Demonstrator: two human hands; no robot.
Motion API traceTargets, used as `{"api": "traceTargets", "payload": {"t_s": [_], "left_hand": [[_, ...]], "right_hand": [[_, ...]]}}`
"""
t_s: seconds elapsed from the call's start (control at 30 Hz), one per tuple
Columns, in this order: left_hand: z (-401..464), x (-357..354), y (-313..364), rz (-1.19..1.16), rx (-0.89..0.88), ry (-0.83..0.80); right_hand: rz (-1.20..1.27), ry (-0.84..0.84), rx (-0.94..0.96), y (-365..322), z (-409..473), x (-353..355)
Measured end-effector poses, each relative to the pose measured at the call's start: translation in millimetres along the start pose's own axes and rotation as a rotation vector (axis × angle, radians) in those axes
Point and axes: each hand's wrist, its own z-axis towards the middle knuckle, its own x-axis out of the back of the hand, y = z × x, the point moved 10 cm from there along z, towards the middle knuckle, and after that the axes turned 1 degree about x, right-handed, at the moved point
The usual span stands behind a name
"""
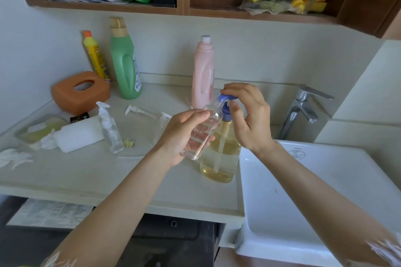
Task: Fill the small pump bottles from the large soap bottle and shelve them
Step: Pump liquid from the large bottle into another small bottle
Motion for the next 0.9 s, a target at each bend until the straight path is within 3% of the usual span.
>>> {"api": "traceTargets", "payload": {"t_s": [0.2,0.43,0.63,0.9], "left_hand": [[6.3,1.0,-5.4,-0.016,0.007,-0.014],[6.1,3.7,-22.8,-0.030,0.087,-0.010],[2.3,3.0,-20.2,-0.029,0.125,-0.031],[2.5,0.9,3.7,-0.008,0.025,-0.046]], "right_hand": [[0.041,0.130,-0.023,0.8,-15.2,-6.9],[0.000,0.164,-0.073,4.1,-19.7,-10.4],[-0.060,0.047,-0.073,-1.3,-12.8,-9.5],[-0.100,-0.055,-0.052,-6.2,-0.3,0.1]]}}
